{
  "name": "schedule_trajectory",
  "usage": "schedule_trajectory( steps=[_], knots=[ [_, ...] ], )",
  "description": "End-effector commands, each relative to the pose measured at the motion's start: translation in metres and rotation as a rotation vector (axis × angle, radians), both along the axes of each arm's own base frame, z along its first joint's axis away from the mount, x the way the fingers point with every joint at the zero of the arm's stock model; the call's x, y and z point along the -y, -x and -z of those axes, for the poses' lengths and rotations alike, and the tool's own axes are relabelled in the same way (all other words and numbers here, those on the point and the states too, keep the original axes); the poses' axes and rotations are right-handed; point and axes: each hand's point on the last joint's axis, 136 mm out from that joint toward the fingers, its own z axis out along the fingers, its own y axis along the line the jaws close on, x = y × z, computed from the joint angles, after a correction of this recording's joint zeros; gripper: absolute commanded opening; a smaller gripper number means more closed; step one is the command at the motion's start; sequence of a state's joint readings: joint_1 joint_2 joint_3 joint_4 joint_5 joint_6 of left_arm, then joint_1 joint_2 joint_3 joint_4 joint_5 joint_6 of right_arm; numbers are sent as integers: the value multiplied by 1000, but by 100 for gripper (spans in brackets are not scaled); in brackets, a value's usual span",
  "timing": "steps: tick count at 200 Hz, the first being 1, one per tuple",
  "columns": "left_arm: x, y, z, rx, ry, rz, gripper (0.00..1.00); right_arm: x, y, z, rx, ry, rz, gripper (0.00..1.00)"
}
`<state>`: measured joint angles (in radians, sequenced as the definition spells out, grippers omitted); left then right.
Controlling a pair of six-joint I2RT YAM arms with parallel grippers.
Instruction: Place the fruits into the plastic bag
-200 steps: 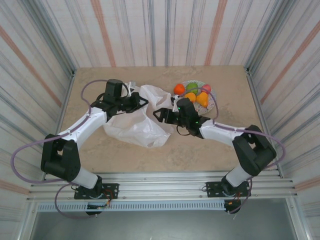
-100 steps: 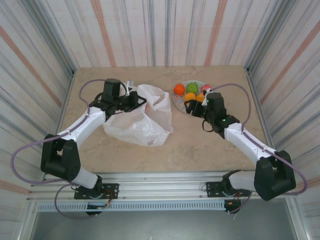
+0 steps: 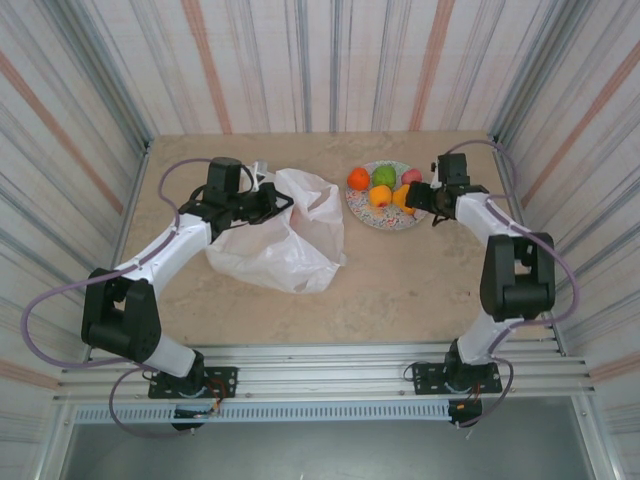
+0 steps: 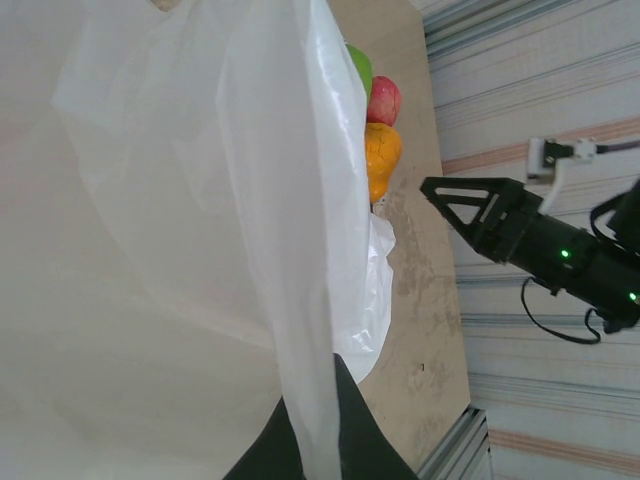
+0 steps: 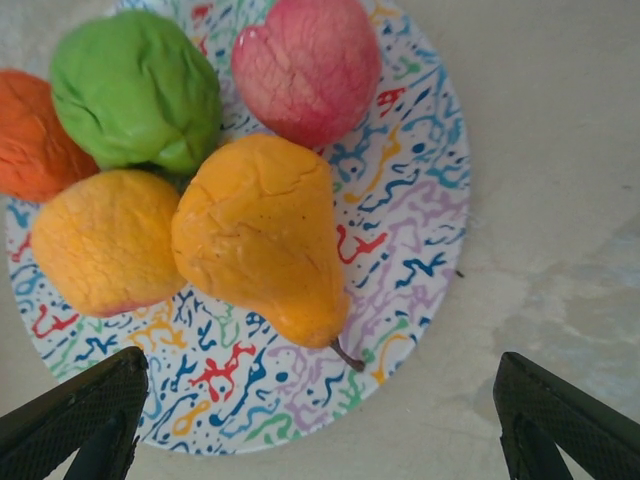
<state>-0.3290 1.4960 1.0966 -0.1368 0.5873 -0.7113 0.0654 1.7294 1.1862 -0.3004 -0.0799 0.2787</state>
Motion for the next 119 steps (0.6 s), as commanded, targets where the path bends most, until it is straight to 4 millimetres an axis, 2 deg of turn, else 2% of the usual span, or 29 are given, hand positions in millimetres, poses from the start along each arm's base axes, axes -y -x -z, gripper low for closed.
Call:
schedule_trajectory(
  steps=[1,50,119],
  knots=[
    [2,4,-1,-2,10,25,2,-13,-1,11,-74,-7,-78,92],
    [4,6,-3,2,12,36,0,-15,-22,29,-143,3,-91,91],
    [6,8,-3,-2,13,43,0,-18,-35,42,-182,-1,-105,90]
  ],
)
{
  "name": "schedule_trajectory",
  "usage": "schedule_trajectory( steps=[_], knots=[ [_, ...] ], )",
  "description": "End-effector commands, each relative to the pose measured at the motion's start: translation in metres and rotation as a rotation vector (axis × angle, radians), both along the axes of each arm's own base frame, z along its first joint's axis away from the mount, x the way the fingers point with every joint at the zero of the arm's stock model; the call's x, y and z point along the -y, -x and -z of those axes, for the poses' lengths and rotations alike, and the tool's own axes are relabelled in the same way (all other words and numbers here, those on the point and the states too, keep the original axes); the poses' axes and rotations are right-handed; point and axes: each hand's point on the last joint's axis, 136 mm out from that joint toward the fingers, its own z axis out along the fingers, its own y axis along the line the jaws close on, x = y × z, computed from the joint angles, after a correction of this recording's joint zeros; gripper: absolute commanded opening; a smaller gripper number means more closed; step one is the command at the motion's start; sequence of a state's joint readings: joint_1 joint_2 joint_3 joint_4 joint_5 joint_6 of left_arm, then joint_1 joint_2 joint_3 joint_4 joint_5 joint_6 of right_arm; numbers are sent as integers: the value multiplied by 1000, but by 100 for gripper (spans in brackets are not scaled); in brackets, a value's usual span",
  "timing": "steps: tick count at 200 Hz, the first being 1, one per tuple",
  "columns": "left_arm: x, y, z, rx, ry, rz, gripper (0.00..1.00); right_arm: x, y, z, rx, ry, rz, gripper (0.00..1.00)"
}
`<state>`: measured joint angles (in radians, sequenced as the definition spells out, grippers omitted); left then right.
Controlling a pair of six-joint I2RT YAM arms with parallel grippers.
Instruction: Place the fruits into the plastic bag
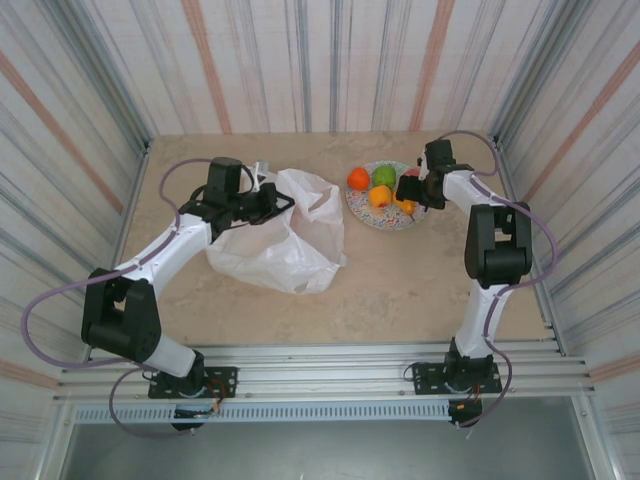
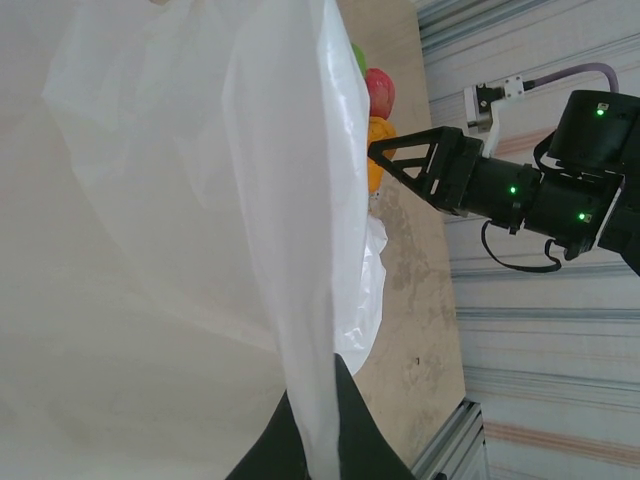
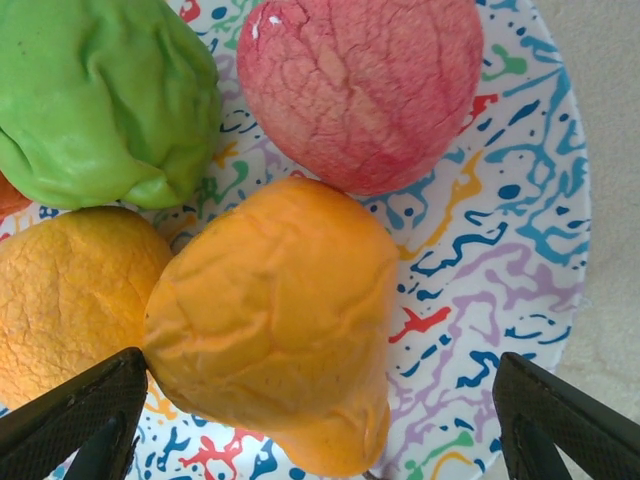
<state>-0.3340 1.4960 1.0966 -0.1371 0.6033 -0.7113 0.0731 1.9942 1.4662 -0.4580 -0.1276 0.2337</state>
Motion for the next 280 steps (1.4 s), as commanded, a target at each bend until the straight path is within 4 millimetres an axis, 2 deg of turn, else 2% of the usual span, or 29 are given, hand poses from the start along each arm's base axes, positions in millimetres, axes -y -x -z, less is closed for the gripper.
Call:
schedule_trajectory(
  steps=[1,59,107,141,181,210,238,259,280],
  knots=[
    [3,5,-3,3,5,26,0,-4,1,8,-43,4,-34,90],
    [3,6,-3,5,4,25,0,-9,-4,15,-65,-16,-56,78],
    [3,7,-4,7,6,27,0,-12,-3,13,-66,-28,-63,69],
    [2,7,-1,5,4,26,0,-13,4,-2,-41,-37,-64,62],
    [2,7,-1,6,5,26,0,-15,16,-30,23,-67,-50,60],
    [2,8,0,3,5,25,0,-19,34,-47,55,-105,-43,59],
    [2,8,0,3,6,24,0,-33,65,-66,104,-179,-59,59],
    [3,7,-1,2,13,22,0,-66,96,-78,146,-275,-131,58],
    [4,8,-5,5,16,26,0,-110,133,-73,128,-318,-240,58]
  ],
)
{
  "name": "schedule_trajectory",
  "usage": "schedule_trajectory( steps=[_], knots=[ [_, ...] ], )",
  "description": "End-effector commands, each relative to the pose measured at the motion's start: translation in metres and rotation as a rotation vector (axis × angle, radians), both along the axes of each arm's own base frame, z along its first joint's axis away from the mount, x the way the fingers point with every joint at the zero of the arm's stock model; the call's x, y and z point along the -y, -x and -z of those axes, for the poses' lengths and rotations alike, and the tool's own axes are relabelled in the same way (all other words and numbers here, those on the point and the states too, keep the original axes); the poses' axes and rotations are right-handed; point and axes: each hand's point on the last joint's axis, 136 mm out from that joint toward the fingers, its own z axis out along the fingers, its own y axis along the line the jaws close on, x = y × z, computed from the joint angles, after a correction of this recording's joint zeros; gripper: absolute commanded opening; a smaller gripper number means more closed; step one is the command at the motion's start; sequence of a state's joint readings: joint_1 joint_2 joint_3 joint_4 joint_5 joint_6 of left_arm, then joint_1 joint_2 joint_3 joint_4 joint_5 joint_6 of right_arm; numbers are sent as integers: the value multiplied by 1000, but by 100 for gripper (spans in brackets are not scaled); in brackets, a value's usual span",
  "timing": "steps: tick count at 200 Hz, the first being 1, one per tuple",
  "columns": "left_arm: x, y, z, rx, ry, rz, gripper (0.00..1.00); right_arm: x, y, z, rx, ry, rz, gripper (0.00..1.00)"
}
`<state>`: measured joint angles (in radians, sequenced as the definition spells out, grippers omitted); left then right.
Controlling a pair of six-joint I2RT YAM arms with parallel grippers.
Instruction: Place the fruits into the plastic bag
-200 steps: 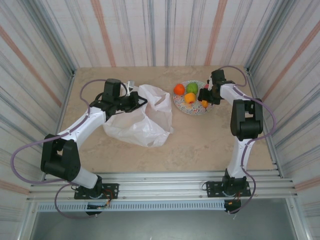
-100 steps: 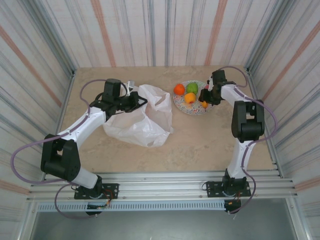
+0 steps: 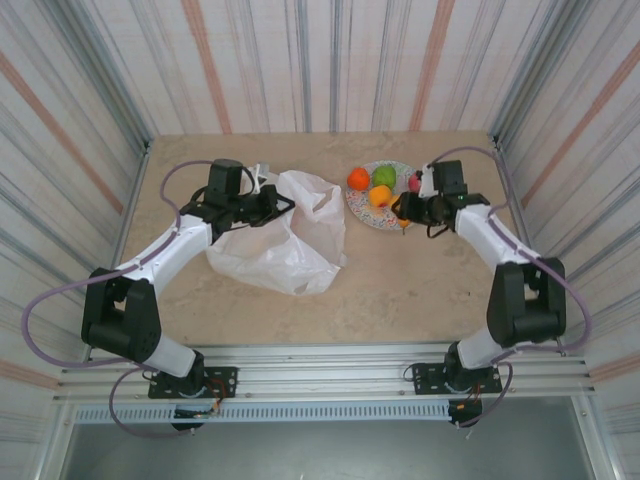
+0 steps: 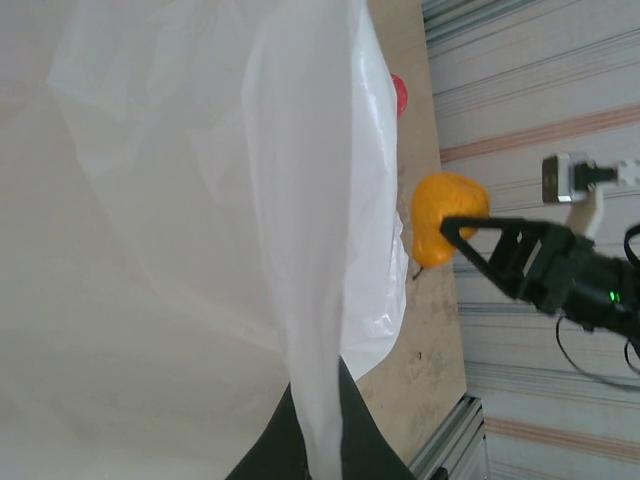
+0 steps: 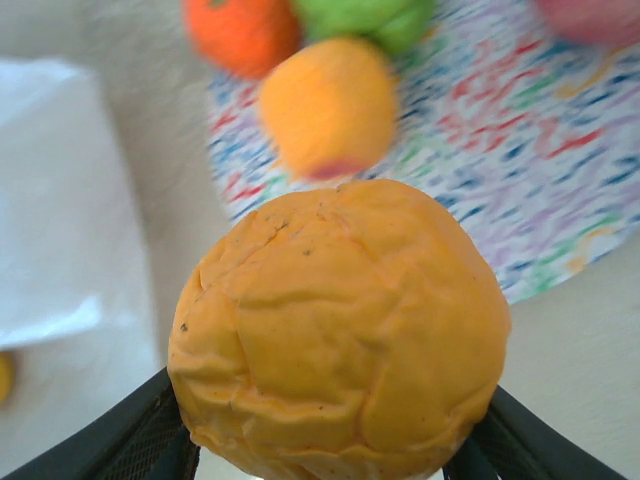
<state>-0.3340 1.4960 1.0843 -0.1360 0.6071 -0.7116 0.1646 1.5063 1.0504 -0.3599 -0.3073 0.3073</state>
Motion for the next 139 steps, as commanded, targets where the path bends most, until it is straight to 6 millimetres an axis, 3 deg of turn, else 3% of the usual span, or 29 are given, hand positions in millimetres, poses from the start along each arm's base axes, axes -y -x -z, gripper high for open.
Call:
schedule_trajectory(
  steps=[1,22,48,97,139],
  knots=[
    [5,5,-10,18,18,23,0,-52,34,-3,2,-104,-123,58],
    [5,5,-10,21,15,22,0,-90,61,6,-5,-140,-212,58],
    [7,6,-10,17,14,26,0,-130,74,18,-15,-186,-295,58],
    [9,10,-10,12,11,35,0,-200,78,24,8,-211,-453,57],
    [13,14,-10,10,11,43,0,-246,63,17,57,-259,-509,58]
  ],
)
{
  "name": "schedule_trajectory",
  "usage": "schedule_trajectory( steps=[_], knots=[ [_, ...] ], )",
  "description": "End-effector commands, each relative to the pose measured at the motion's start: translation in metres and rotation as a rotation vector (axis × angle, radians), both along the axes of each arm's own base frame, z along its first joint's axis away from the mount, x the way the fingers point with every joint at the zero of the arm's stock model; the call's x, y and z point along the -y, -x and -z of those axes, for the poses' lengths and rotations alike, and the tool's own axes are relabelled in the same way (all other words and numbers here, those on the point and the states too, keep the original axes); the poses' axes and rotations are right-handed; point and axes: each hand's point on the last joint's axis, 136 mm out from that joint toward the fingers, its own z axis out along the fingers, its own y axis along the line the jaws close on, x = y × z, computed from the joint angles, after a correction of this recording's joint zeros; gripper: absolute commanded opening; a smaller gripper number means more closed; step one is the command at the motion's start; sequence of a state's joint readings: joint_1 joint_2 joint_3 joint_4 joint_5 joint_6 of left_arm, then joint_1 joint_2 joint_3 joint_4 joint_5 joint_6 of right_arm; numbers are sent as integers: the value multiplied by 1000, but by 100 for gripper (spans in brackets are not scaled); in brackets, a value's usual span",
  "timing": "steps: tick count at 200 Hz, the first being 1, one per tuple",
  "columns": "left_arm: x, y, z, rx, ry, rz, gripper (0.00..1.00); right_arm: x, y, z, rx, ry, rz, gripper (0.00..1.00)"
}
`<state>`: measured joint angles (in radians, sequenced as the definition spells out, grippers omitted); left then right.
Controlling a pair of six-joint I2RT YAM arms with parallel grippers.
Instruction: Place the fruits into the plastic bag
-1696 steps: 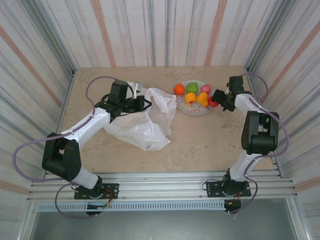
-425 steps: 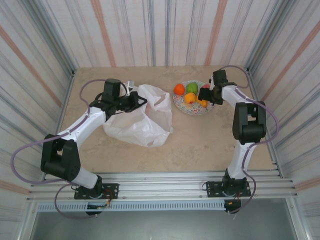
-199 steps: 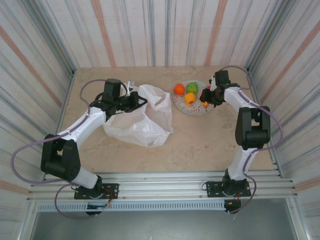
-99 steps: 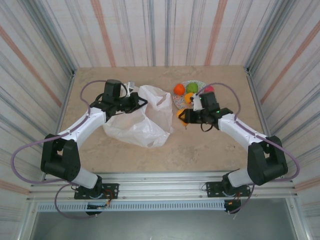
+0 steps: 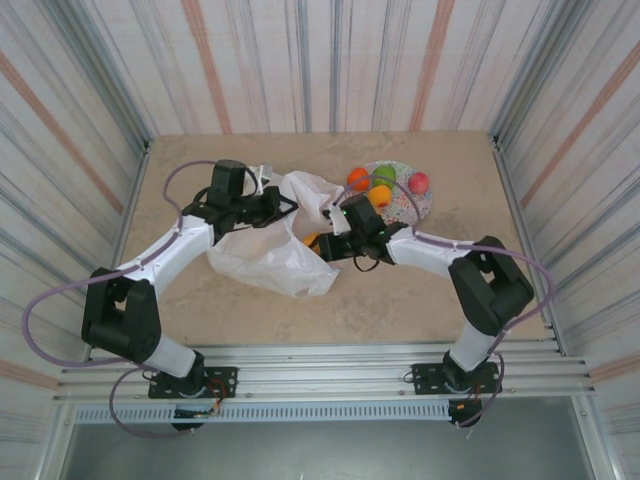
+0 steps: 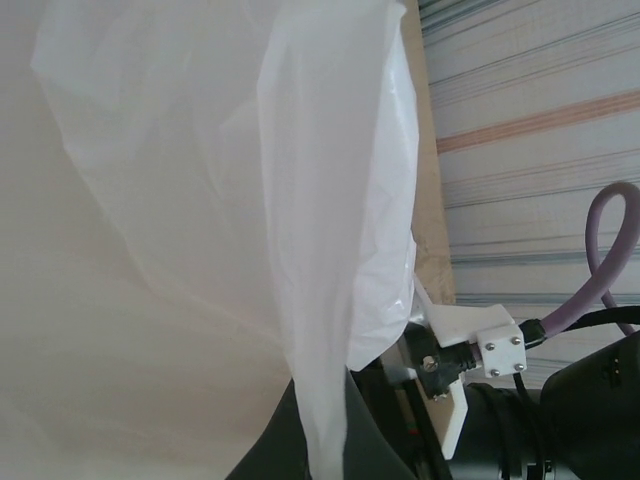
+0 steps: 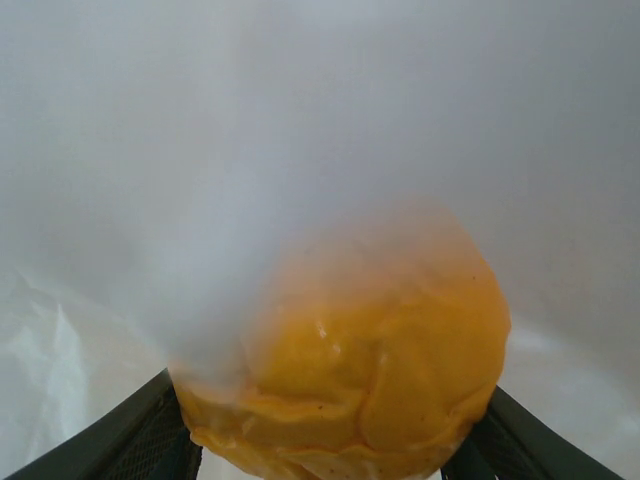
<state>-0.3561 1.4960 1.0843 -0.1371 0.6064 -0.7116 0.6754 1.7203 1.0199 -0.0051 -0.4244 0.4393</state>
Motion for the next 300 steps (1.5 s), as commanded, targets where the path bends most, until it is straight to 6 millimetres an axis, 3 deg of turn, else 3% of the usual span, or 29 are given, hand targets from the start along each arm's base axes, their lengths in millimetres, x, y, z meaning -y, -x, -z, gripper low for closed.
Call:
schedule_trajectory(
  steps=[1,24,45,143,204,260,300],
  knots=[
    [5,9,-10,10,11,21,0,-29,-16,-20,50,-93,-8,57],
    [6,9,-12,14,14,20,0,-55,-19,-23,39,-164,-16,58],
    [6,8,-15,21,16,16,0,-72,-10,-19,33,-182,-30,58],
    [4,3,-19,38,10,-14,0,-102,37,-5,-55,-254,-27,65],
    [2,1,-18,45,-4,-22,0,-77,21,-12,-37,-247,50,84],
    [-1,0,-16,44,-4,-29,0,-60,17,-20,-20,-244,74,91],
    [-2,0,-16,41,-3,-29,0,-31,12,-16,-12,-172,142,92]
  ],
)
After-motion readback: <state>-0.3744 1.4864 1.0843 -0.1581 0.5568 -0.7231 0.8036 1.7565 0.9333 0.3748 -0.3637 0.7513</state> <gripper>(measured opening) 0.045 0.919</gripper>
